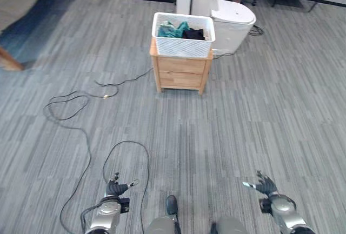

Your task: Grab the laundry basket,head to the washer,open it,put in the laundry and shut it.

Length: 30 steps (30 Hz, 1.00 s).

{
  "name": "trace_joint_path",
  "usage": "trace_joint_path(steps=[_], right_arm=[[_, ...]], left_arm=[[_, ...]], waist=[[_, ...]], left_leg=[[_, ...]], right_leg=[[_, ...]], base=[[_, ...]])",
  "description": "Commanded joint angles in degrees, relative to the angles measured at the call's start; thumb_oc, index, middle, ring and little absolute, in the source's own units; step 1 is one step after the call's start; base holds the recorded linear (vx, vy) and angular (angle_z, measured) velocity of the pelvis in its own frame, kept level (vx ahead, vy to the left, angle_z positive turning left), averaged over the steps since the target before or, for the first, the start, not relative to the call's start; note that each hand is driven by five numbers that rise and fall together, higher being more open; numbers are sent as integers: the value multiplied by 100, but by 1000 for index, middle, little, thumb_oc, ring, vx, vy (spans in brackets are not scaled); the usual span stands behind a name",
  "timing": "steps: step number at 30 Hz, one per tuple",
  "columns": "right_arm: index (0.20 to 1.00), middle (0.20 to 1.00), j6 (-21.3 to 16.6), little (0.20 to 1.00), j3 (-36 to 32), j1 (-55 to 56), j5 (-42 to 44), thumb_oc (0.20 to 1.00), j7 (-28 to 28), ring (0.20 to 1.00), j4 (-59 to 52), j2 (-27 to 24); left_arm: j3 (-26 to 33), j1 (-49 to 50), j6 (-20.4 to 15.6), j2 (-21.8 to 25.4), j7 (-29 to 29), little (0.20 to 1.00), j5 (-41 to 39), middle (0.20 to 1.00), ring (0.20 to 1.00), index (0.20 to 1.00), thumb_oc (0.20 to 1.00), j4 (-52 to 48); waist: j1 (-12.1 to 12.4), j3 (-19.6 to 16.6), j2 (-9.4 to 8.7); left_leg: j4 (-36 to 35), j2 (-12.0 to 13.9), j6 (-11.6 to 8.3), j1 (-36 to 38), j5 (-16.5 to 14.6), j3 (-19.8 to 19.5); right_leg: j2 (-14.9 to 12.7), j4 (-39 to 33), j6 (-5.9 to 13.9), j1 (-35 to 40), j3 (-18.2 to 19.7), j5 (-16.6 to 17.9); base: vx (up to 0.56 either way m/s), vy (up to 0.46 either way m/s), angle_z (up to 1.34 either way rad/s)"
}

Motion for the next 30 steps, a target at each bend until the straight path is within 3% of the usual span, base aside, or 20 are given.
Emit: trace_joint_path(steps=[1,4,6,9,12,13,16,17,19,20,22,26,30], right_arm=[[1000,1000,-10,1000,5,-237,-31,1000,10,1000,187,-184],[1000,1000,23,1000,-34,-242,-68,1000,11,1000,260,-194],[1000,1000,35,1000,-49,-212,-94,1000,20,1000,257,-209],[1000,1000,21,1000,-98,-132,-109,1000,40,1000,266,-260],[1000,1000,0,1000,-125,-26,-93,1000,86,1000,258,-300],[1000,1000,-1,1000,-121,-13,-110,1000,90,1000,284,-344],[1000,1000,-49,1000,-182,26,-57,1000,68,1000,101,-483],[1000,1000,-36,1000,-216,32,-28,1000,66,1000,111,-505],[1000,1000,-19,1000,-240,6,16,1000,21,1000,190,-561],[1000,1000,7,1000,-244,-39,14,1000,-5,1000,264,-611],[1000,1000,2,1000,-243,-46,14,1000,-24,1000,282,-640],[1000,1000,5,1000,-266,-13,49,1000,-105,1000,358,-633],[1000,1000,1,1000,-307,53,81,1000,-127,1000,385,-594]], left_arm=[[87,239,-63,121,80,1000,50,1000,1000,1000,1000,-243],[86,143,-62,35,40,1000,128,1000,1000,1000,1000,-79],[70,106,-82,-3,28,1000,174,1000,1000,1000,1000,-62],[28,93,-107,-36,4,1000,250,1000,1000,1000,1000,-83],[14,186,-128,-65,-25,1000,278,1000,1000,1000,1000,-124],[39,256,-125,-127,-20,1000,233,1000,1000,1000,1000,-117],[56,384,-128,-180,-29,1000,187,1000,1000,1000,1000,-175],[52,374,-129,-199,-30,1000,163,1000,1000,1000,1000,-159],[-6,293,-113,-259,-11,1000,111,1000,1000,1000,1000,-88],[-53,268,-102,-299,-17,1000,115,1000,1000,1000,1000,-51],[-66,280,-90,-297,-7,1000,126,1000,1000,1000,1000,-42],[-76,325,-48,-293,-7,1000,77,1000,1000,1000,1000,-45],[-97,319,-19,-275,-5,1000,120,1000,1000,1000,1000,-36]], waist=[[19,270,26],[-169,352,23],[-222,338,52],[-290,299,-16],[-314,191,28],[-338,99,103],[-340,50,174],[-346,22,160],[-306,88,148],[-236,103,112],[-164,134,97],[53,190,199],[139,149,206]], left_leg=[[705,310,-442,-83,-678,107],[479,107,-489,439,-929,-73],[452,80,-528,638,-1109,-174],[520,-45,-561,854,-1261,-271],[659,-18,-656,1071,-1451,-354],[928,138,-834,1111,-1282,-371],[2057,386,-1084,846,-754,-388],[2294,447,-1114,713,-568,-351],[2557,509,-1035,329,-583,-225],[2347,407,-887,-88,-850,-188],[2016,345,-835,-354,-918,-210],[760,544,-1021,-938,145,-246],[114,718,-1066,-1167,386,20]], right_leg=[[126,-2269,327,135,-250,1172],[141,-3444,502,-267,-642,1445],[166,-3666,590,-355,-723,1473],[25,-3754,550,-351,-917,1661],[18,-3787,465,-110,-960,1719],[84,-3700,364,50,-976,1687],[249,-3685,113,404,-984,1455],[265,-3700,49,486,-988,1359],[268,-3734,-28,704,-967,1163],[246,-3787,2,868,-901,1039],[242,-3773,35,973,-820,956],[480,-3741,-23,1418,-694,658],[549,-3705,-7,1808,-602,413]], base=[[341,91,-2],[483,39,6],[399,-23,53],[408,-98,55],[378,-146,48],[375,-217,40],[358,-221,35],[289,-174,-24],[299,-114,-51],[312,-36,-31],[282,12,-38],[300,35,-41],[317,85,-22]])
